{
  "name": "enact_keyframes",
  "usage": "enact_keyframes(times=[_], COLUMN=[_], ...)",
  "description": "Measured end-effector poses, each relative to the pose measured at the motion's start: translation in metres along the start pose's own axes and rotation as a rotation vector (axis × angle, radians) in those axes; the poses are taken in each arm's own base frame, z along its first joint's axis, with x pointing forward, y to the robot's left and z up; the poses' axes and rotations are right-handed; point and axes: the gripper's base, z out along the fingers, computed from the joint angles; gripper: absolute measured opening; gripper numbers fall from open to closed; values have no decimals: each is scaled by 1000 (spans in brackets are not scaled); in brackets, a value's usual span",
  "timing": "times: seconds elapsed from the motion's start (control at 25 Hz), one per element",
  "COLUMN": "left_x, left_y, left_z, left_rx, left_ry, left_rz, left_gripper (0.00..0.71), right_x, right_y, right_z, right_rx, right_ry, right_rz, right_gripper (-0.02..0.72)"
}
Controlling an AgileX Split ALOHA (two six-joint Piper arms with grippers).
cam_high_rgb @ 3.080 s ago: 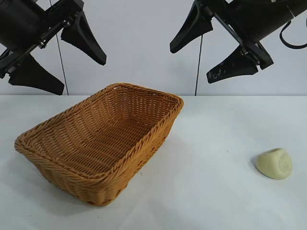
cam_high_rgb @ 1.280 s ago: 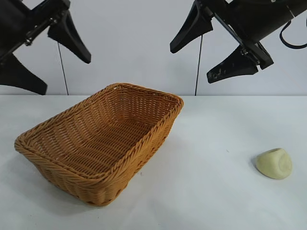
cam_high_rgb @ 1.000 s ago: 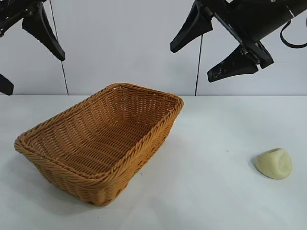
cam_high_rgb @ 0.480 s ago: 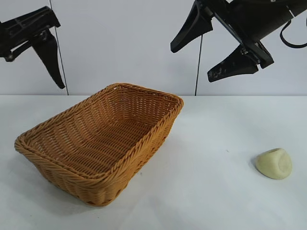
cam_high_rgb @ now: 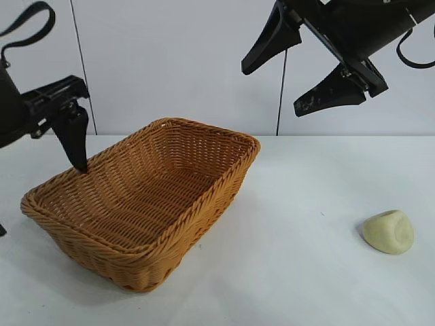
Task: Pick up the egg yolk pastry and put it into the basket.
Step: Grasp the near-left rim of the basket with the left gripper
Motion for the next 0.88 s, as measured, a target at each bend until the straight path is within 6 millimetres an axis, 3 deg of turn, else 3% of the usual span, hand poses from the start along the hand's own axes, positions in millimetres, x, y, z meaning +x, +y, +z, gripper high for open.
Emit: enact_keyframes(times=[0.24, 0.44, 0.56, 0.68, 0.88], left_x=[-1, -1, -1, -1, 1], left_y=[0, 0, 0, 0, 3], left_z=[34, 38, 38, 38, 38], left_rx=[-36, -36, -35, -39, -69], left_ry=[27, 29, 33, 34, 48], left_rz=[-51, -27, -30, -28, -37], left_gripper=[697, 692, 650, 550, 187], right_x=[0, 0, 0, 0, 0], right_y=[-1, -1, -1, -1, -1], right_z=[0, 0, 0, 0, 0], right_rx=[5, 7, 7, 7, 8], right_ry=[3, 4, 4, 4, 3], right_rz=[-6, -8, -8, -8, -8], right_gripper=[624, 624, 624, 624, 624])
